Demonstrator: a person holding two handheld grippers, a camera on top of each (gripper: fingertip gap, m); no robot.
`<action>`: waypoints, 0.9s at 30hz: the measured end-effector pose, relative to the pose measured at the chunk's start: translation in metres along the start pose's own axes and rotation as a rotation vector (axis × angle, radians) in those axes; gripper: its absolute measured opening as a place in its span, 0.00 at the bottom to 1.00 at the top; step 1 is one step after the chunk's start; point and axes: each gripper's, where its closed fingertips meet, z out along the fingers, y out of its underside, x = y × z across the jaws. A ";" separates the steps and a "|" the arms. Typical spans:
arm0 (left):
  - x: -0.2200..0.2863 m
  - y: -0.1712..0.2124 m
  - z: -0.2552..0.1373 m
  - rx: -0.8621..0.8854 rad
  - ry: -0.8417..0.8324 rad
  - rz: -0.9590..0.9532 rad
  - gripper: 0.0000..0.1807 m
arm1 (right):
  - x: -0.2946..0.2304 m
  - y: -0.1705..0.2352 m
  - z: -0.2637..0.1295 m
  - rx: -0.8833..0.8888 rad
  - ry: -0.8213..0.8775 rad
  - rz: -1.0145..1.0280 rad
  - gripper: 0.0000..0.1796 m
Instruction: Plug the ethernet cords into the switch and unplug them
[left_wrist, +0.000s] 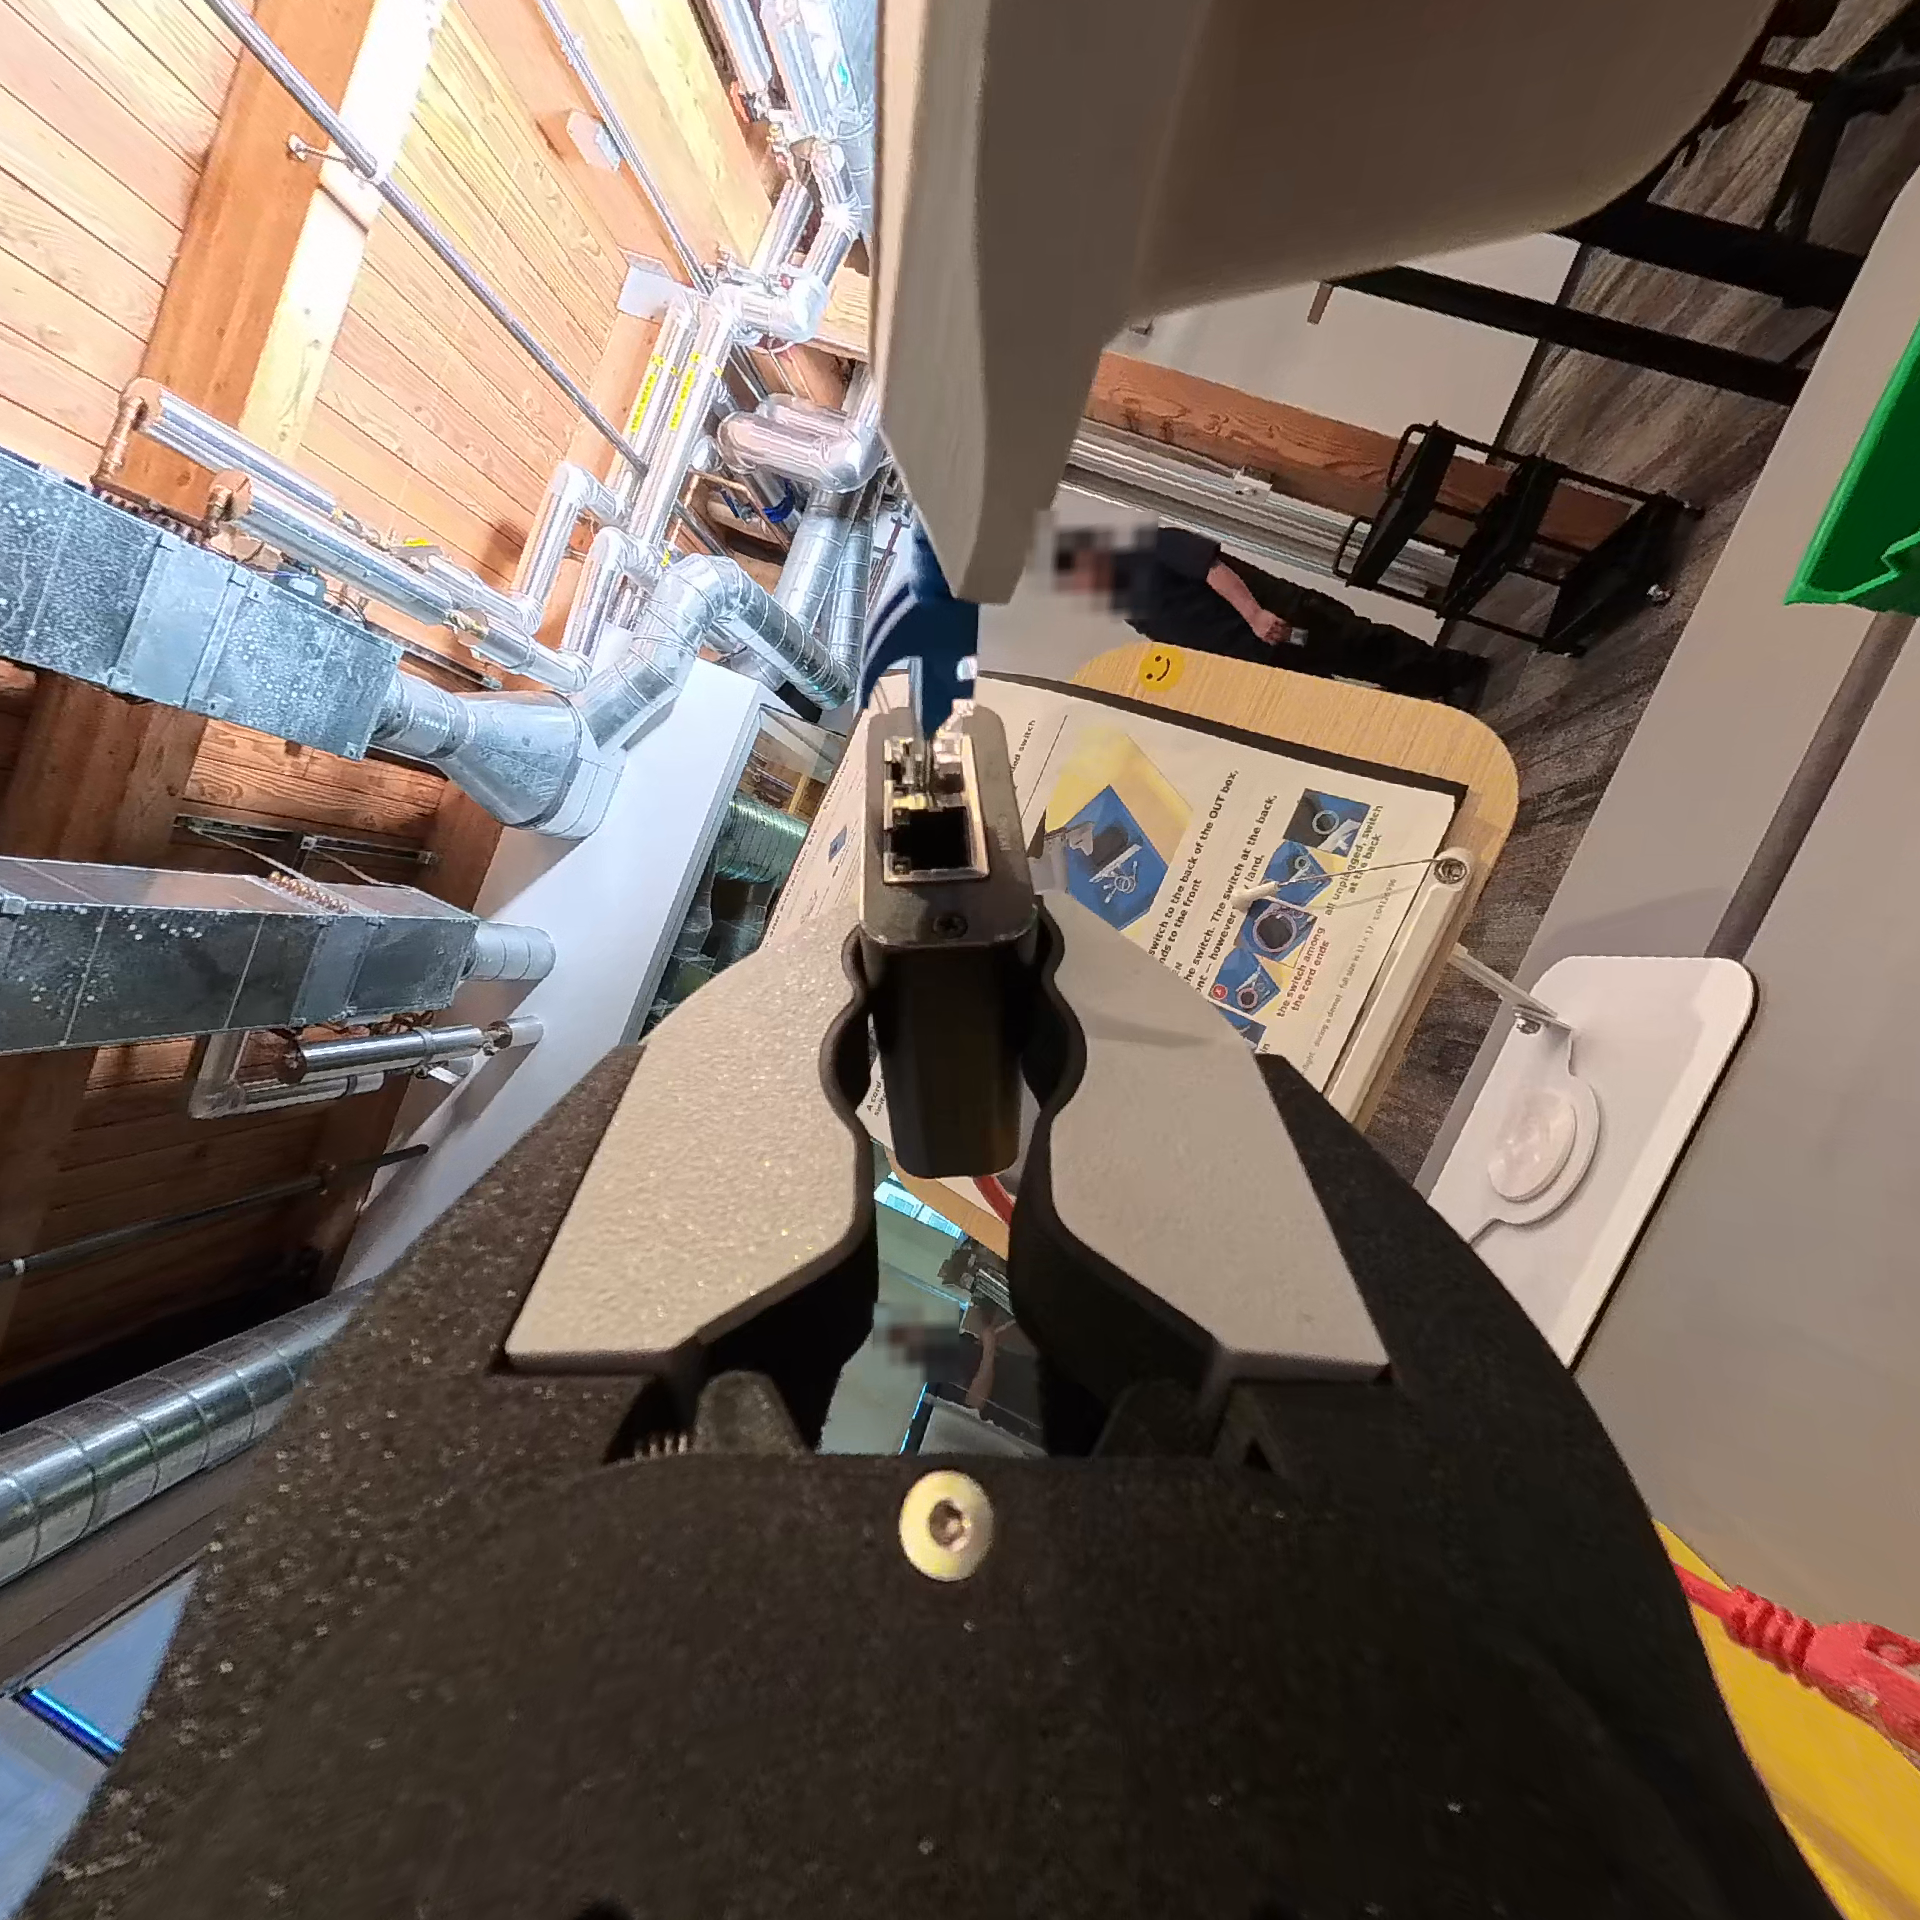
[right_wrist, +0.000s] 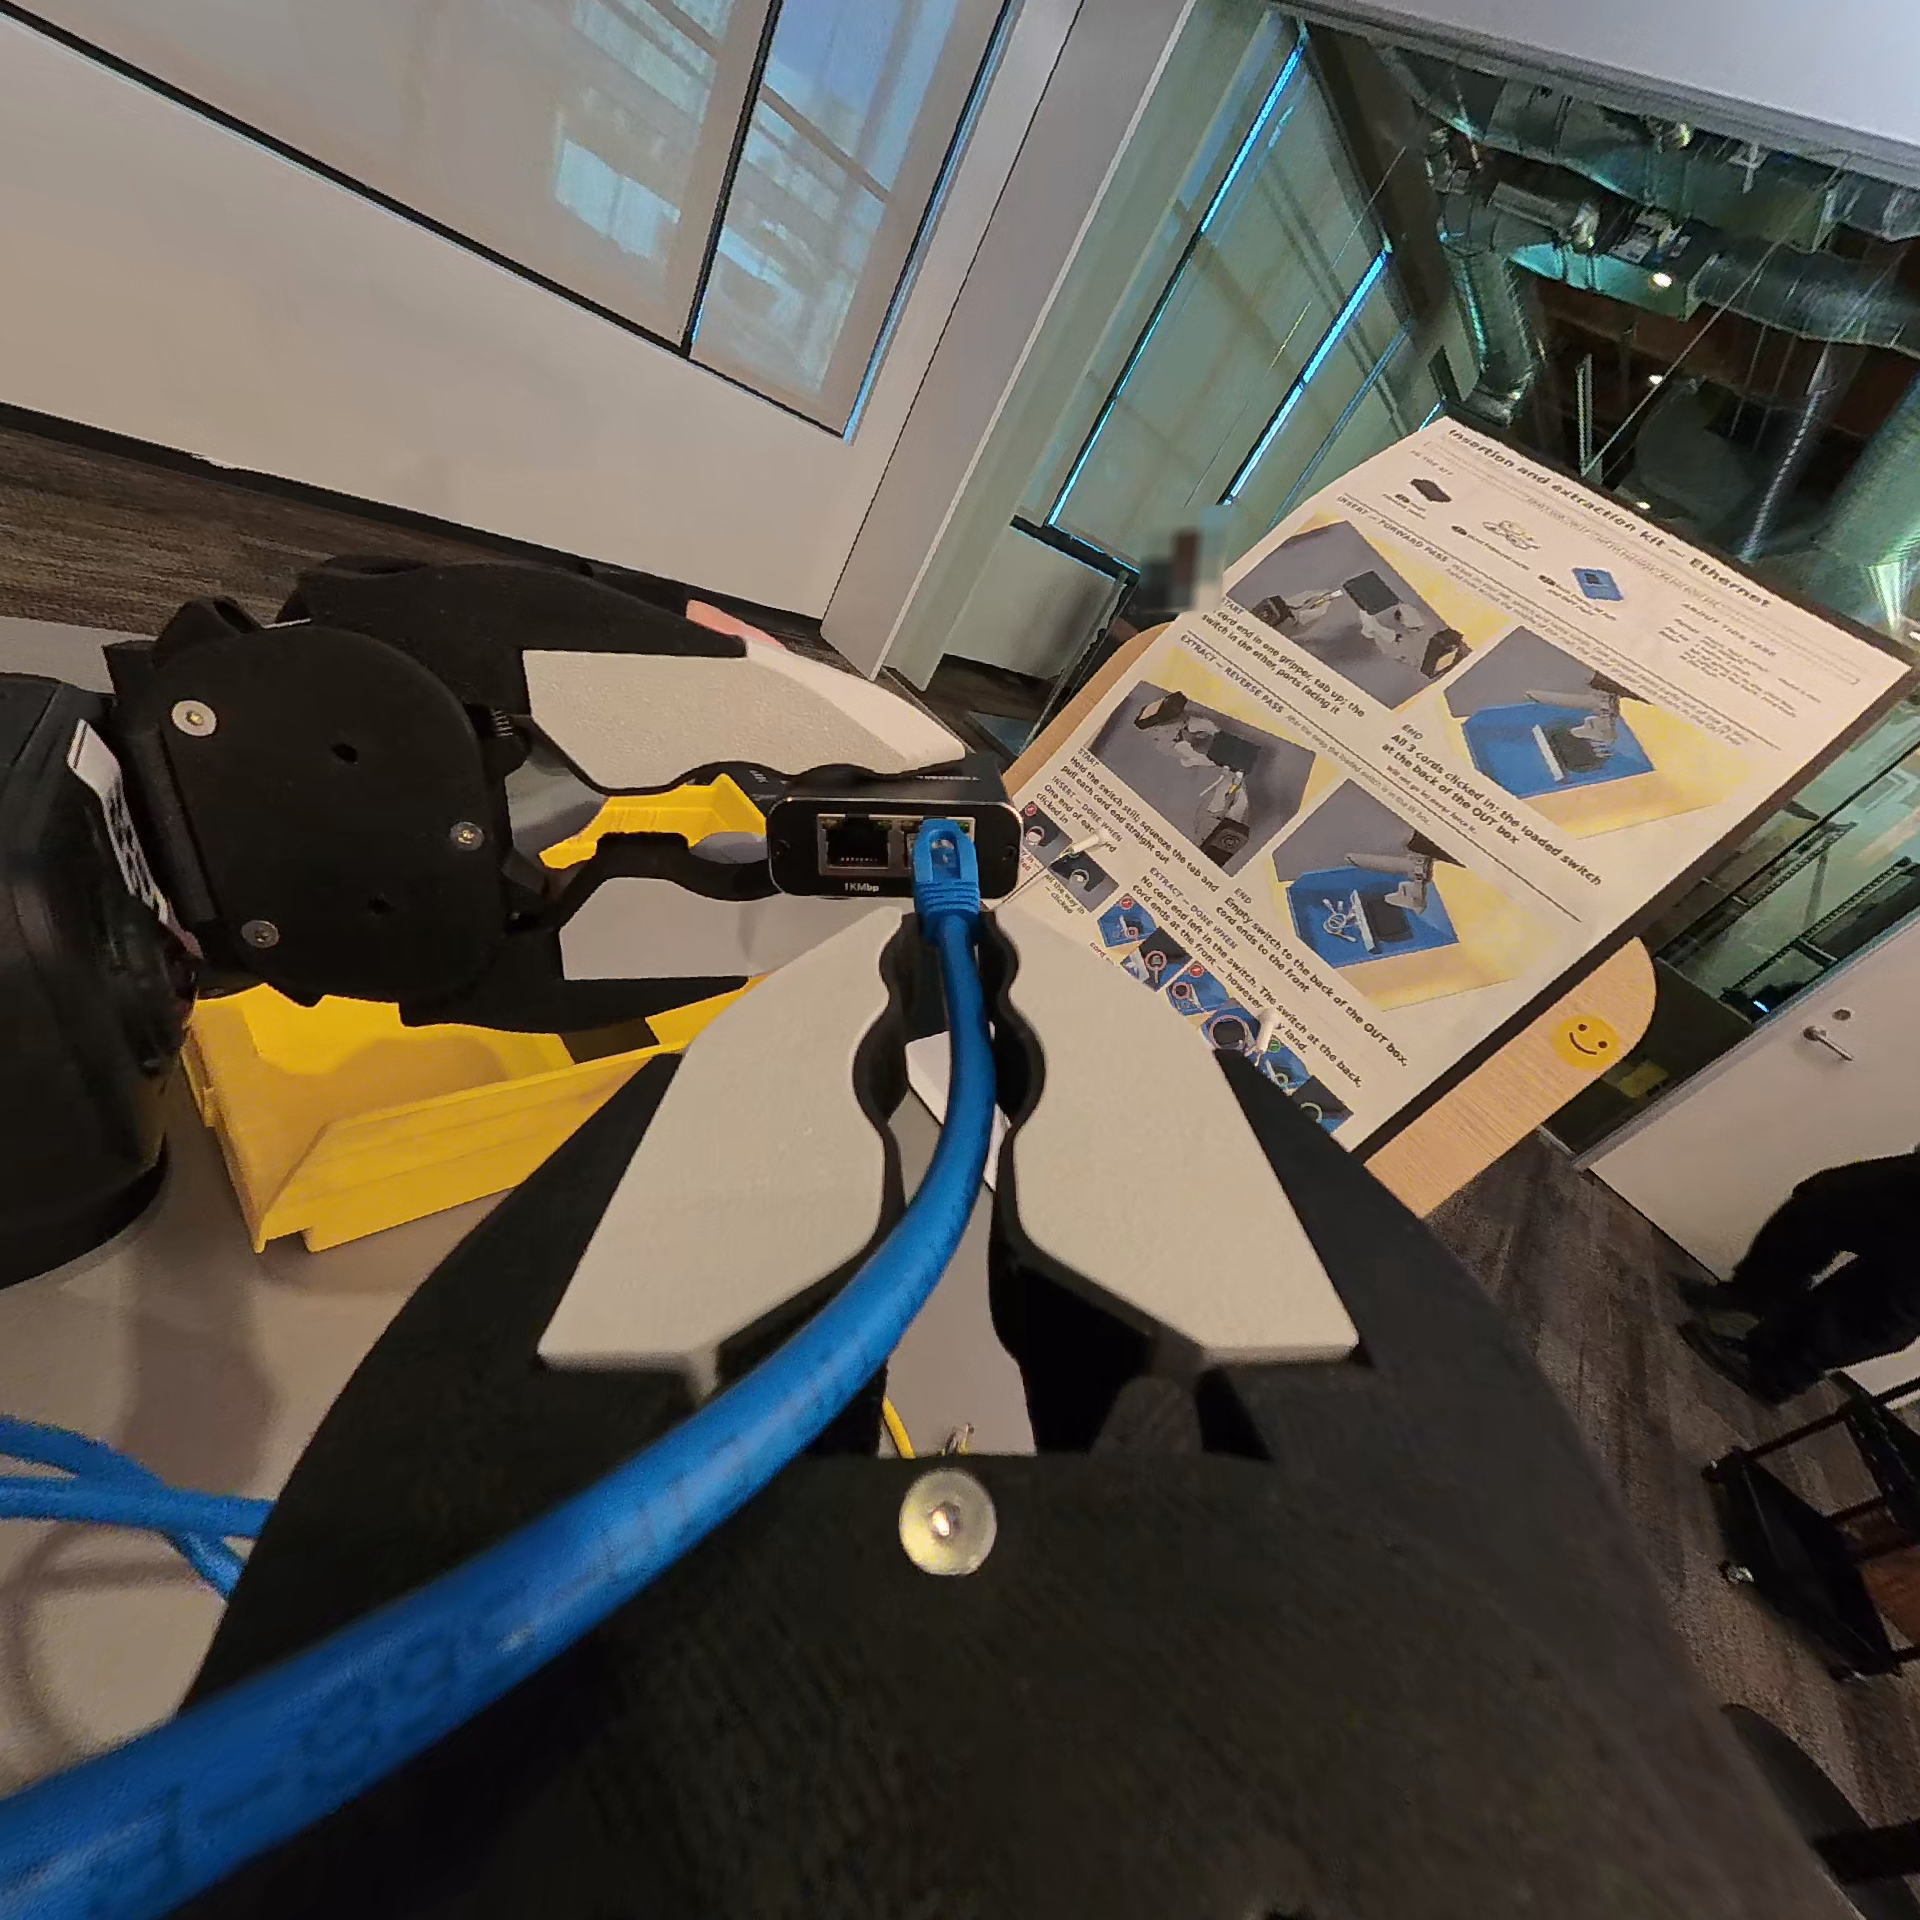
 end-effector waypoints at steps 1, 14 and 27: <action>0.000 -0.001 0.000 0.003 0.000 0.000 0.14 | 0.000 0.000 0.000 0.000 -0.001 -0.001 0.06; 0.008 -0.012 -0.006 0.104 0.056 -0.043 0.13 | -0.004 0.005 0.000 -0.025 -0.051 0.030 0.06; 0.000 -0.049 -0.029 0.284 0.113 -0.155 0.13 | -0.017 -0.014 -0.034 -0.008 -0.243 0.187 0.06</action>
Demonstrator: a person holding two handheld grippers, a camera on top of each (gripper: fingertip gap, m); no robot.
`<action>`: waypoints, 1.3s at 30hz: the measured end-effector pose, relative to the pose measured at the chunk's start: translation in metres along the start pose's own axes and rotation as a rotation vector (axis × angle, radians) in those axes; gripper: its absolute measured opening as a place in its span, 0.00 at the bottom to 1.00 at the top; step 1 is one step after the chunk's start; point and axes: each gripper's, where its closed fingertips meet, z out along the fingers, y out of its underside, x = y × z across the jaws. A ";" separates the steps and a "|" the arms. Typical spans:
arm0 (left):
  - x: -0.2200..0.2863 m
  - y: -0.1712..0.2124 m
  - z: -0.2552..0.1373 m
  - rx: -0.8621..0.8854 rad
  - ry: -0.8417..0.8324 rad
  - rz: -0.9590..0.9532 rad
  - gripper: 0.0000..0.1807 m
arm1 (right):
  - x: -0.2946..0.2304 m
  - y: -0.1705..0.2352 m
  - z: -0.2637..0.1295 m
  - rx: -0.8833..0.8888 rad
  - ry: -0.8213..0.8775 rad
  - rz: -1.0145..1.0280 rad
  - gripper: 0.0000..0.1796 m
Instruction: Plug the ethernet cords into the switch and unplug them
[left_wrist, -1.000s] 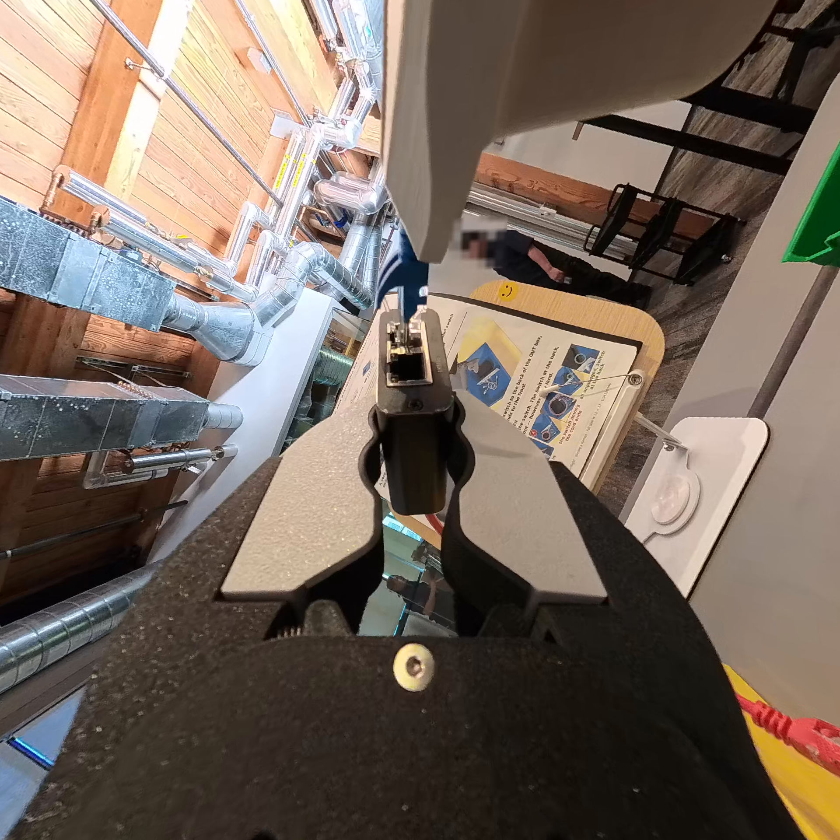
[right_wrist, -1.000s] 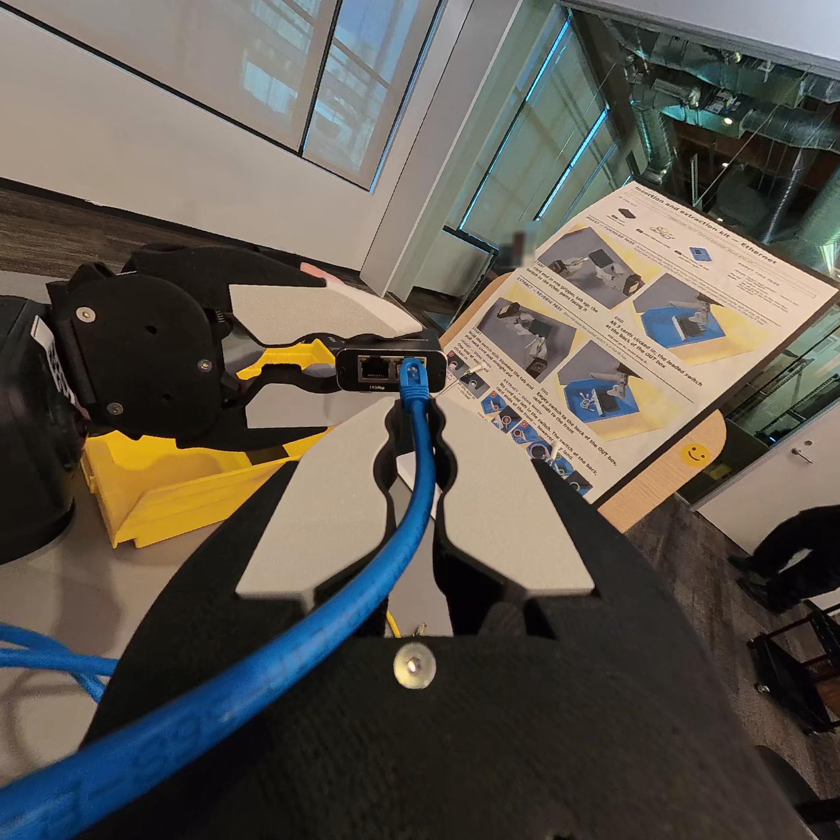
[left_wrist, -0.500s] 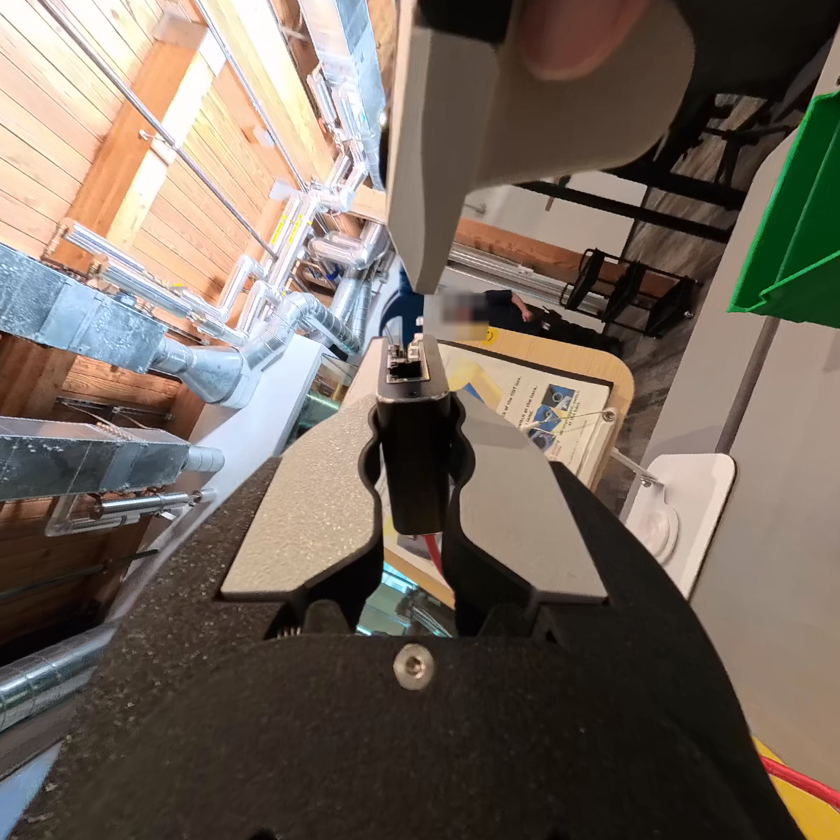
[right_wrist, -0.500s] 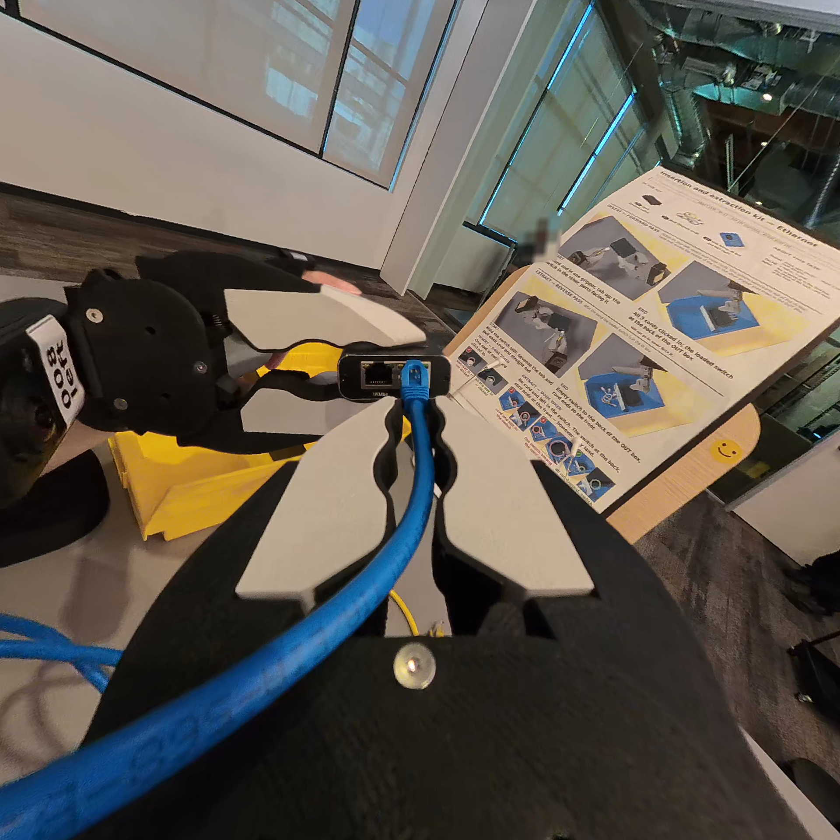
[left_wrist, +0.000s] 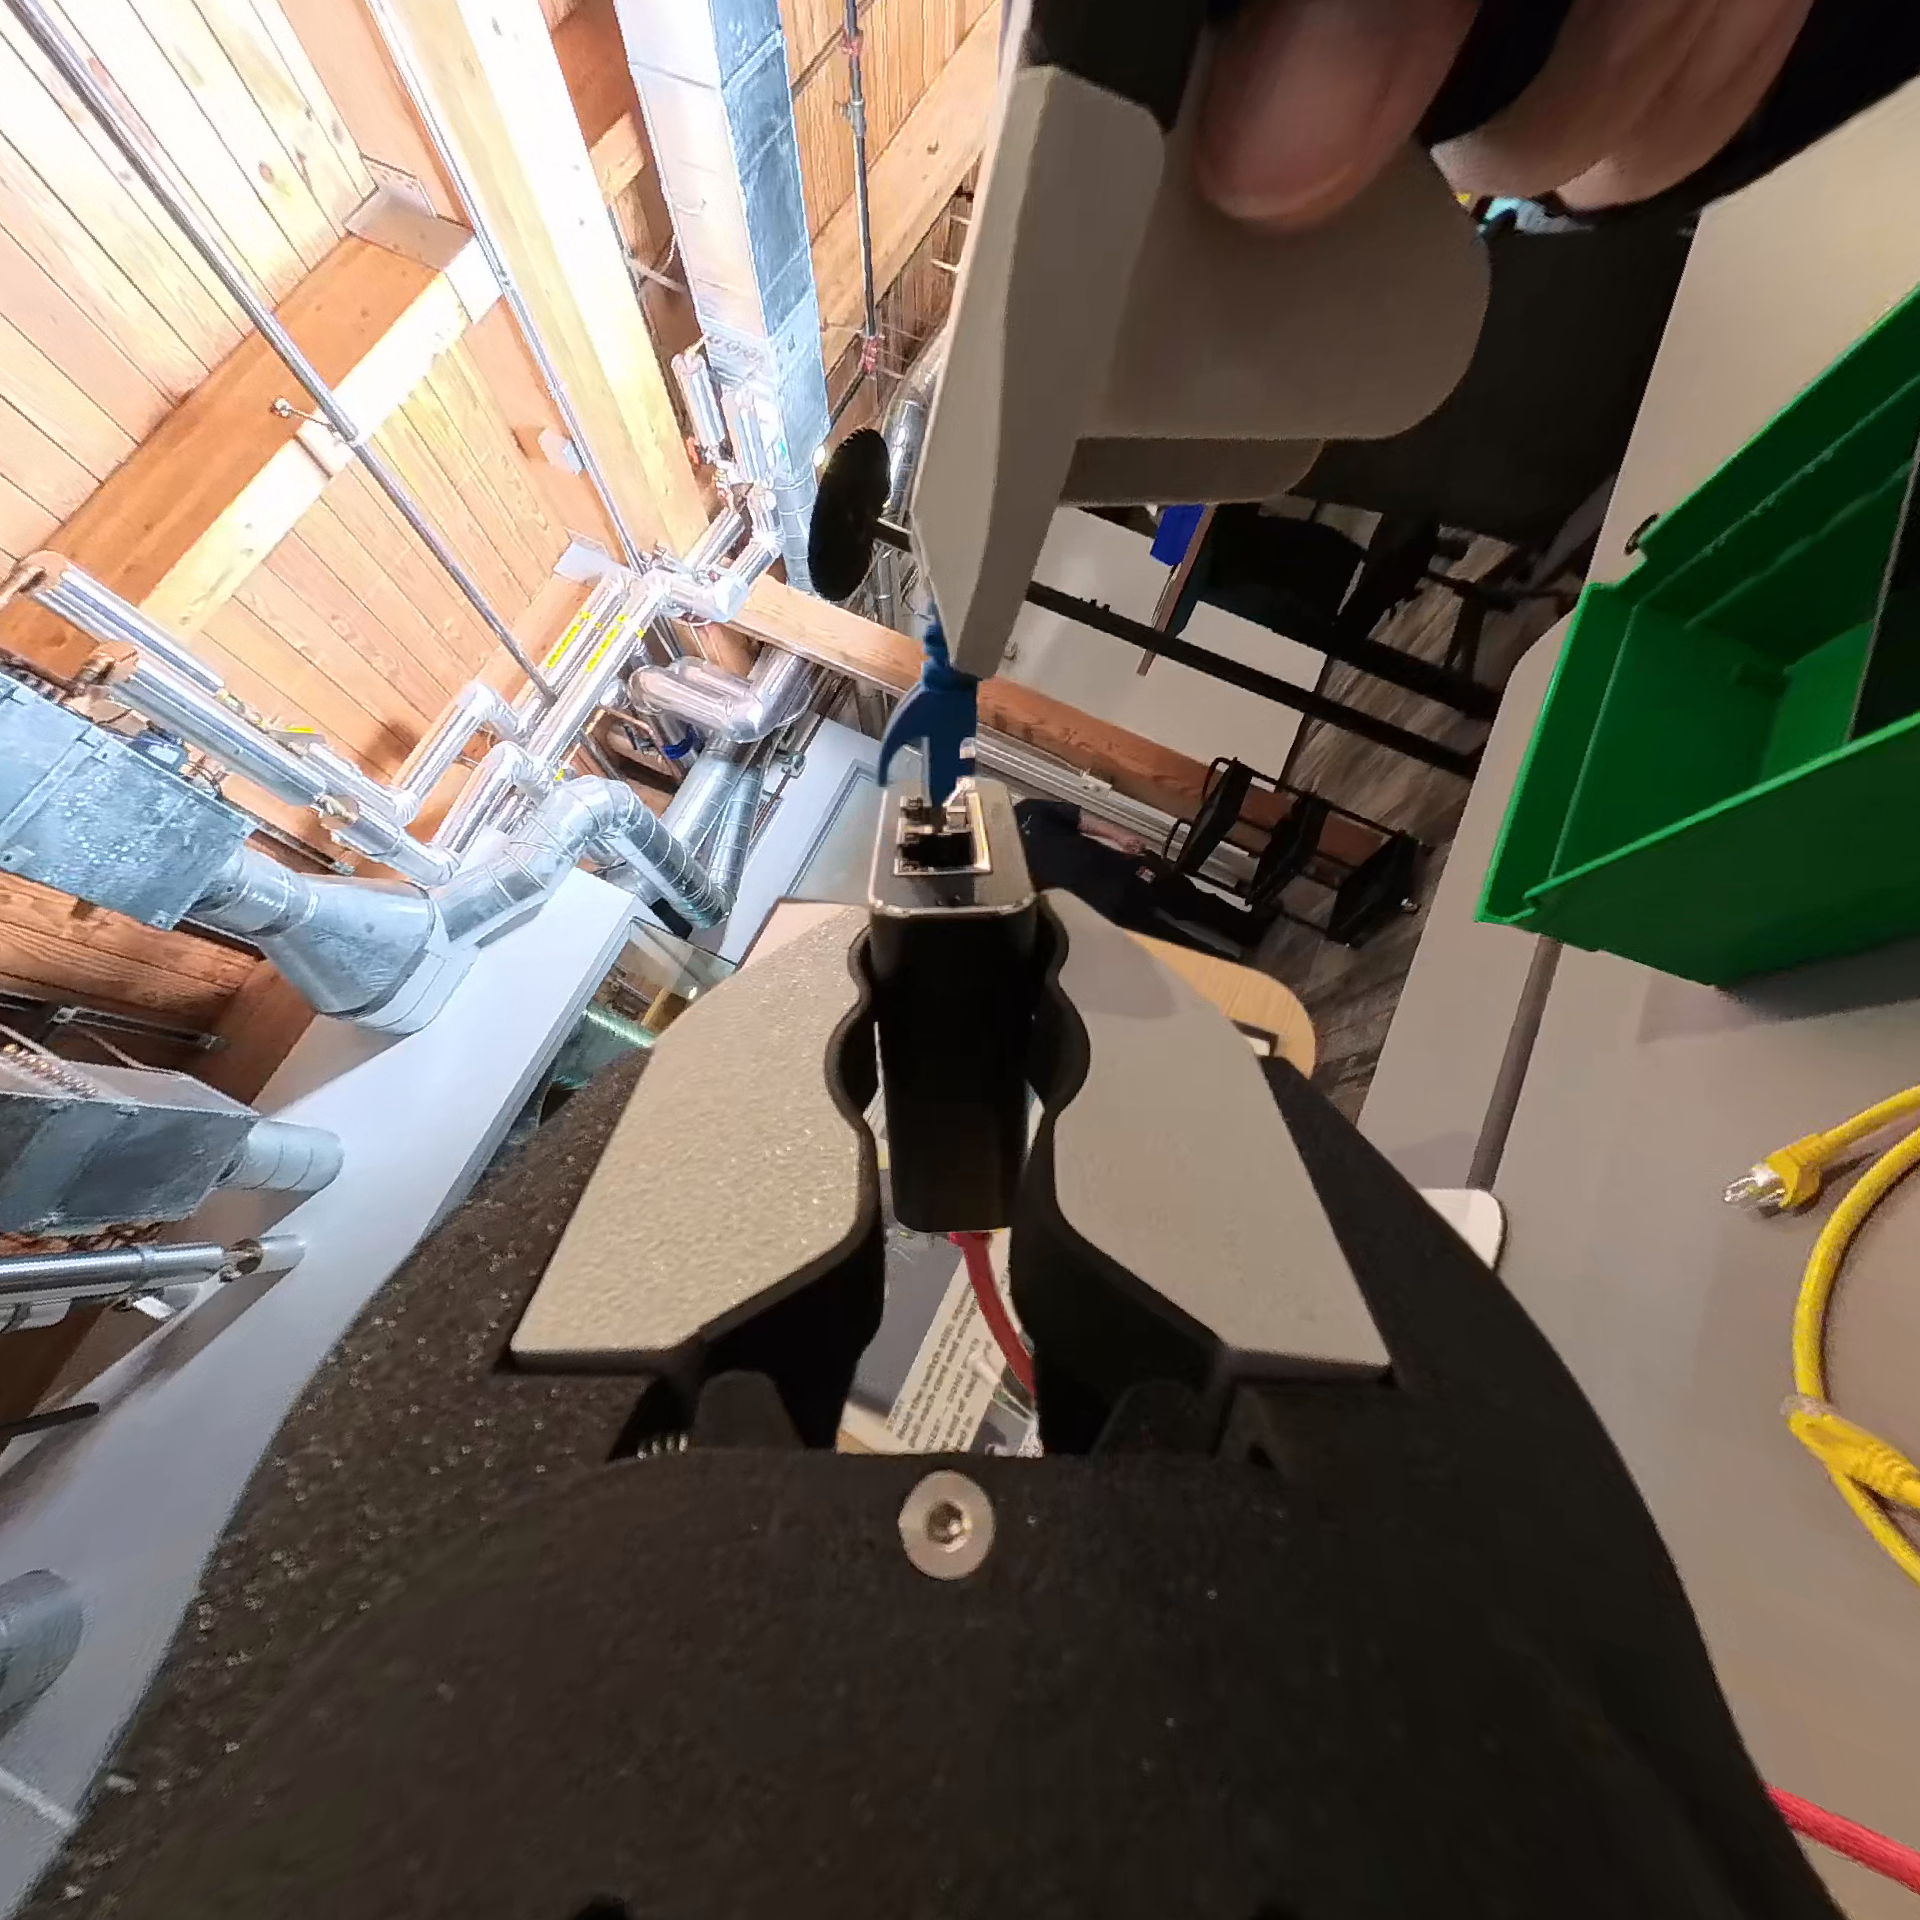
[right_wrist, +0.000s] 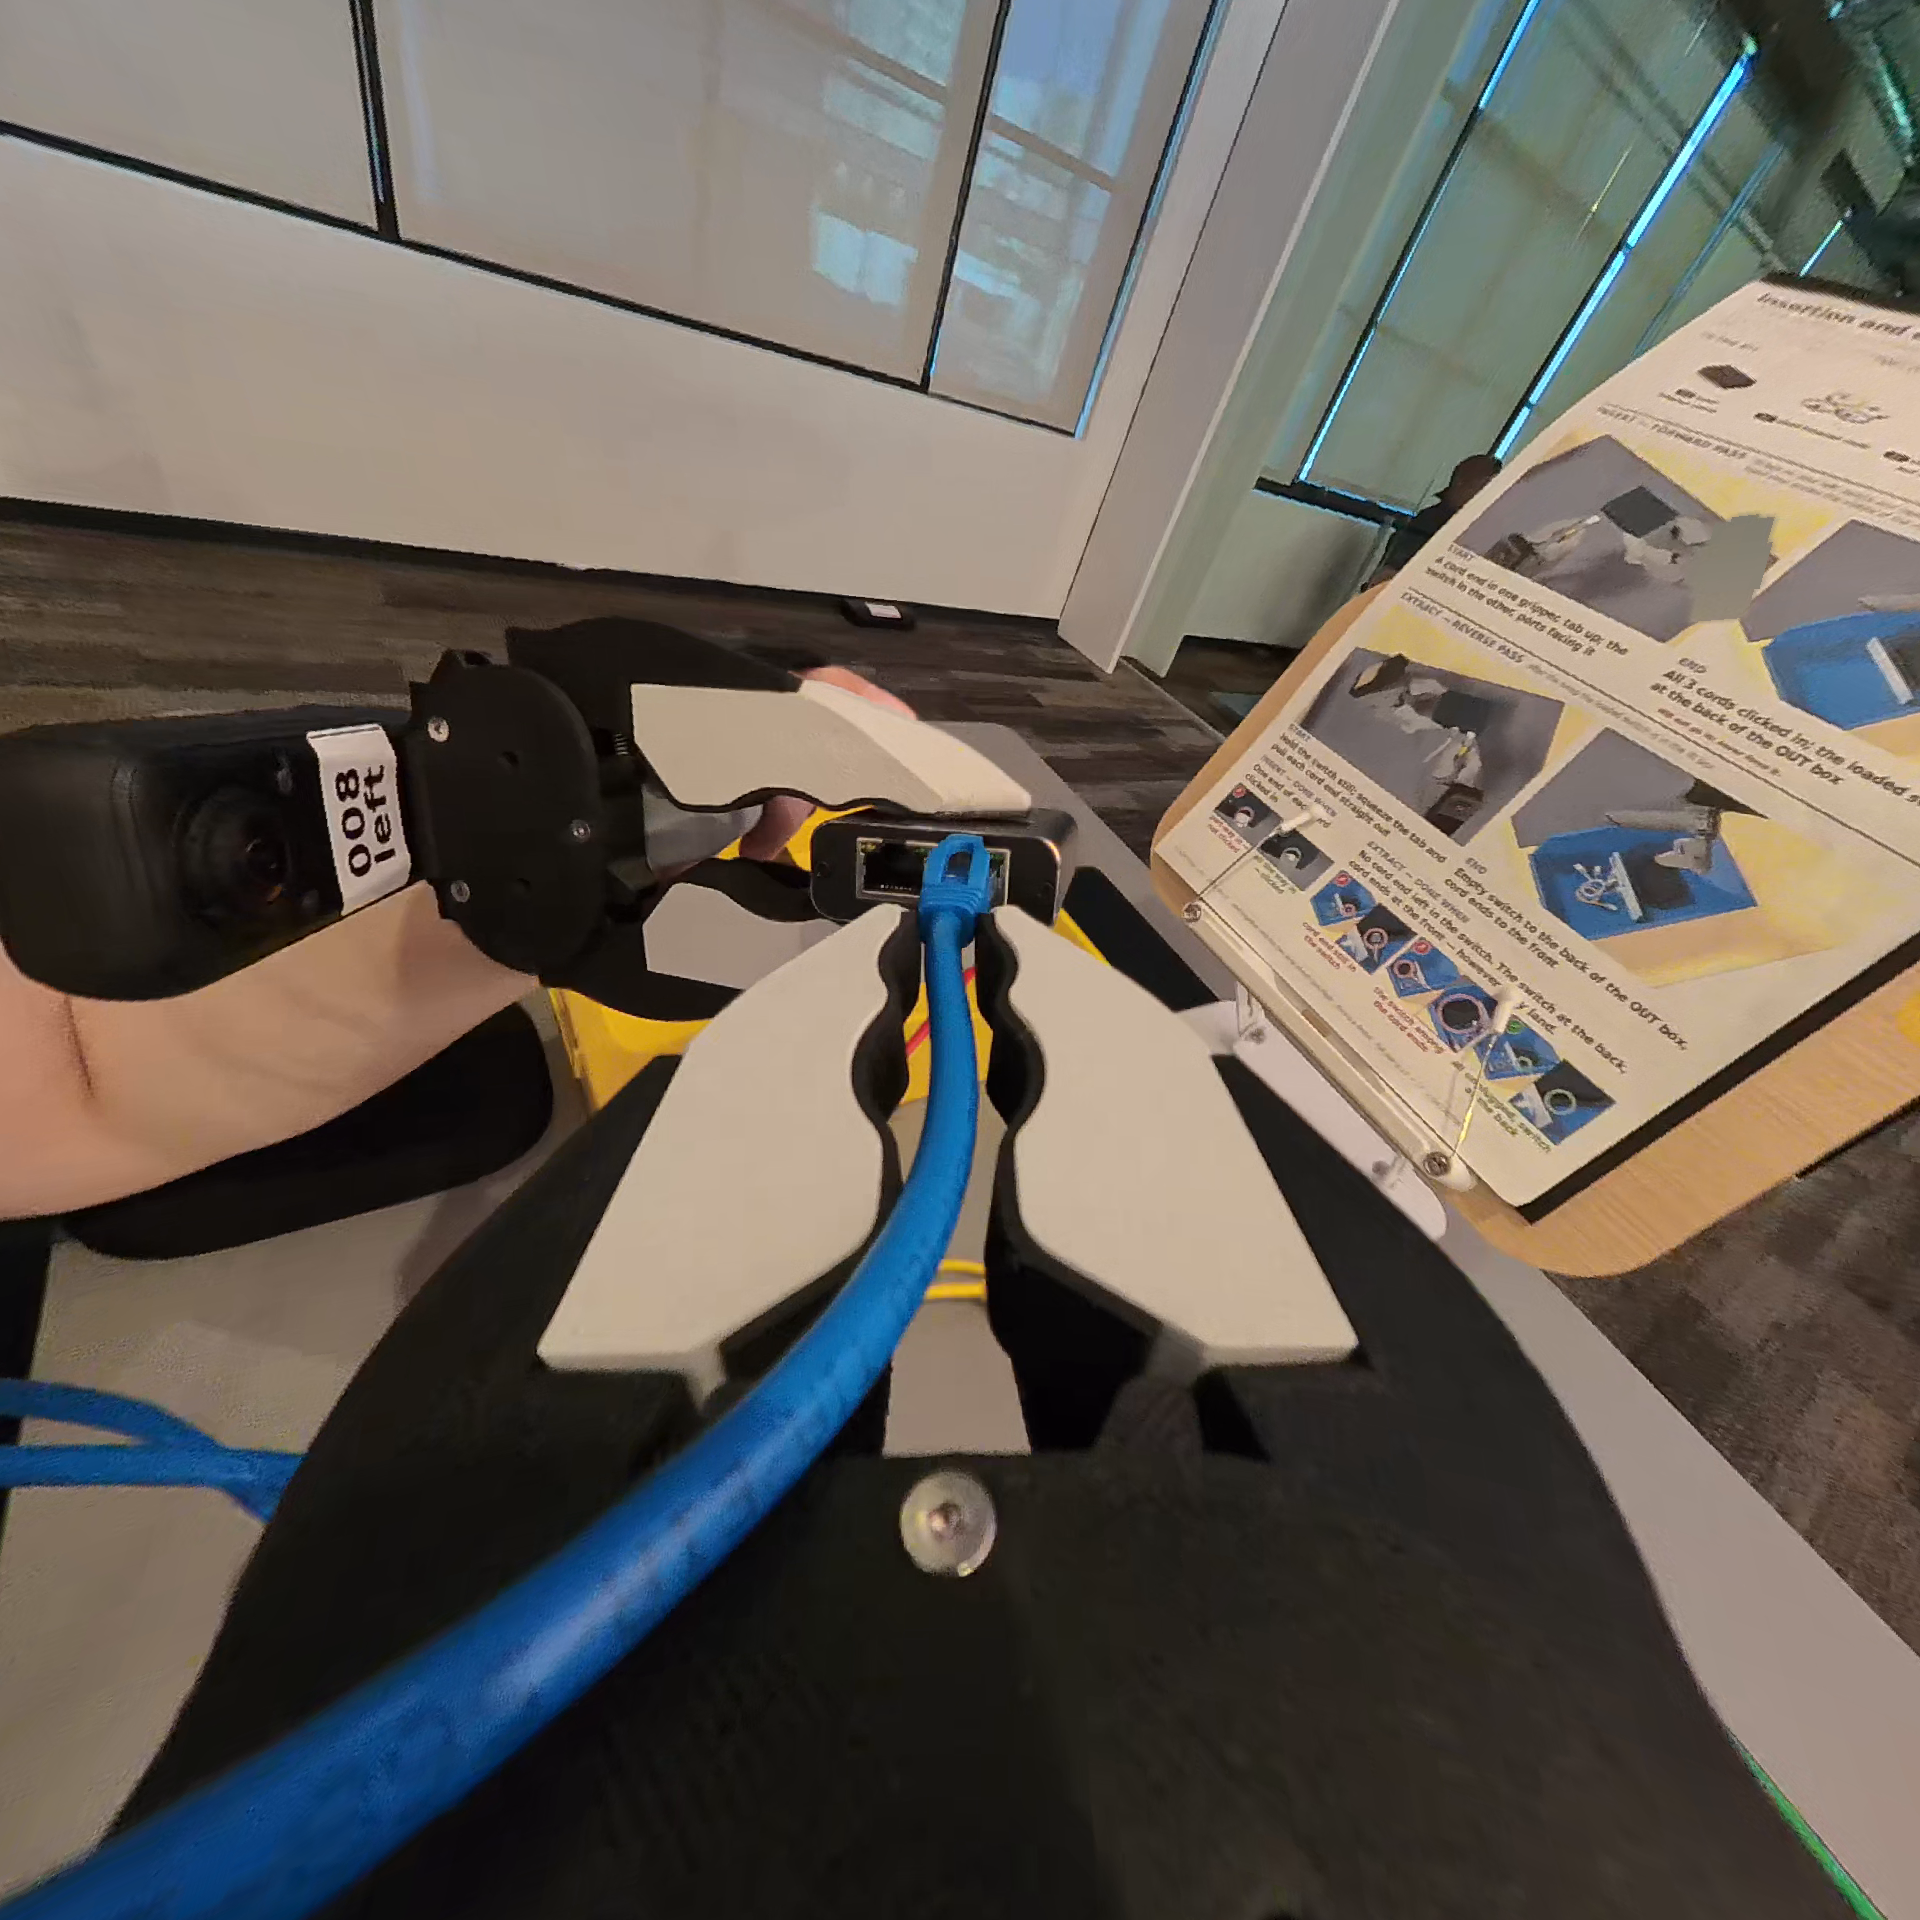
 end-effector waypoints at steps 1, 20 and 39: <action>0.001 -0.003 0.000 0.002 0.002 -0.001 0.13 | -0.001 0.000 -0.003 -0.013 0.006 -0.009 0.06; 0.009 -0.017 0.001 -0.015 0.027 0.045 0.13 | -0.001 0.007 -0.016 -0.077 -0.004 -0.021 0.06; 0.093 0.001 -0.004 0.163 0.430 0.064 0.13 | 0.033 0.094 -0.033 -0.229 -0.203 -0.325 0.14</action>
